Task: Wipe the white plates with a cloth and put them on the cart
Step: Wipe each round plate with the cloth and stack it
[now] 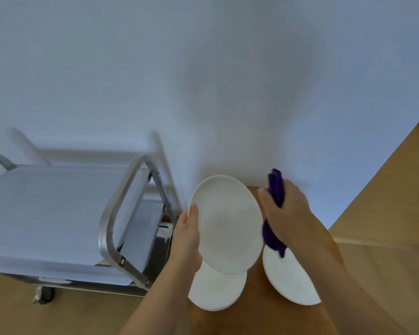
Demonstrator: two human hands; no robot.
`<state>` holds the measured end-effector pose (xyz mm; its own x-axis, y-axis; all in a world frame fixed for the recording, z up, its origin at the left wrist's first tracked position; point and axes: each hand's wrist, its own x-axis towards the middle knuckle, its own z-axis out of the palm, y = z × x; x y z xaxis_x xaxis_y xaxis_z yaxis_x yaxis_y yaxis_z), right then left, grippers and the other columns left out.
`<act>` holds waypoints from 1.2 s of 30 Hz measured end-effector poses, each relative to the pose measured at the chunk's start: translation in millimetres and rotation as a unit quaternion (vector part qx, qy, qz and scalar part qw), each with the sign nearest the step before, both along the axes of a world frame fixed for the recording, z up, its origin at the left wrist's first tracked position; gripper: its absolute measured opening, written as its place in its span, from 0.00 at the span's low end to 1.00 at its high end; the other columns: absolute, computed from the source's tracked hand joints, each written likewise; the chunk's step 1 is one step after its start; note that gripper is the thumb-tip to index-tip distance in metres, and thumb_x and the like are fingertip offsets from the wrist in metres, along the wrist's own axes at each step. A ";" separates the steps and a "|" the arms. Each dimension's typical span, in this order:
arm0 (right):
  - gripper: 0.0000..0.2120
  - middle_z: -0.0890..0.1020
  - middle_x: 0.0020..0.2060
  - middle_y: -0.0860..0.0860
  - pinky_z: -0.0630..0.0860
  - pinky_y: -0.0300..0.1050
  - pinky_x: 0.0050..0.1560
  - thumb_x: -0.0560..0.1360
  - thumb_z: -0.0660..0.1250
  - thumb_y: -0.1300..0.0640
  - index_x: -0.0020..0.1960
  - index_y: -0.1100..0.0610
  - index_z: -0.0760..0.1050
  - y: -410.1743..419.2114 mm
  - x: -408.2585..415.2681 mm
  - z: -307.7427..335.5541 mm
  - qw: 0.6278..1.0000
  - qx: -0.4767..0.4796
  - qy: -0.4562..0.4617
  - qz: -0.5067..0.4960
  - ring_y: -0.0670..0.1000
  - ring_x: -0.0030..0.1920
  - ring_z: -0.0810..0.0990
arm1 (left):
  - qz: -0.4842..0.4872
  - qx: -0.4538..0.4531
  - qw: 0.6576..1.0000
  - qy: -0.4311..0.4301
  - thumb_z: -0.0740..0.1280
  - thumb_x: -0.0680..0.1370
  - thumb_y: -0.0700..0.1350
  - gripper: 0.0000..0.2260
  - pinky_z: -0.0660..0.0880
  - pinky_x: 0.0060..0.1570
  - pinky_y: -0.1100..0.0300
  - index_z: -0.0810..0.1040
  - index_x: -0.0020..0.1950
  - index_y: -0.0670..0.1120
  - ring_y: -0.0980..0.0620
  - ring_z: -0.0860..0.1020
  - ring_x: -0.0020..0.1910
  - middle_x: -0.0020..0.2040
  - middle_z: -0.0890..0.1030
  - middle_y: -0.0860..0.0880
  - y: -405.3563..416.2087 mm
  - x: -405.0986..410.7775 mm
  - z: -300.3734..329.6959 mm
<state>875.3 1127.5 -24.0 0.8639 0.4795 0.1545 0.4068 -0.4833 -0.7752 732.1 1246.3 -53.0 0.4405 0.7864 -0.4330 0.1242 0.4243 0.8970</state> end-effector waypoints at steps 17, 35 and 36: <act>0.23 0.70 0.67 0.42 0.59 0.40 0.66 0.74 0.60 0.53 0.68 0.46 0.67 -15.4 -67.5 -115.2 0.888 -0.227 -0.056 0.397 0.45 0.66 0.65 | 0.053 -0.189 0.980 -0.044 0.67 0.65 0.62 0.29 0.73 0.58 0.35 0.77 0.60 0.45 0.36 0.79 0.57 0.57 0.81 0.39 1.3 -33.5 -42.0; 0.24 0.70 0.68 0.44 0.57 0.41 0.70 0.74 0.59 0.54 0.69 0.48 0.68 24.4 -86.1 -138.1 0.922 -0.134 0.011 0.364 0.45 0.69 0.64 | 0.027 -0.229 0.968 0.099 0.62 0.76 0.63 0.21 0.76 0.58 0.44 0.76 0.59 0.49 0.44 0.78 0.55 0.54 0.80 0.44 23.8 -3.8 -79.2; 0.24 0.70 0.68 0.43 0.58 0.39 0.69 0.74 0.60 0.54 0.69 0.47 0.68 18.9 -86.9 -141.1 0.917 -0.138 0.022 0.374 0.44 0.69 0.64 | 0.025 -0.246 0.965 0.091 0.62 0.75 0.64 0.22 0.76 0.57 0.42 0.76 0.60 0.50 0.42 0.78 0.55 0.54 0.80 0.44 28.7 -6.2 -83.0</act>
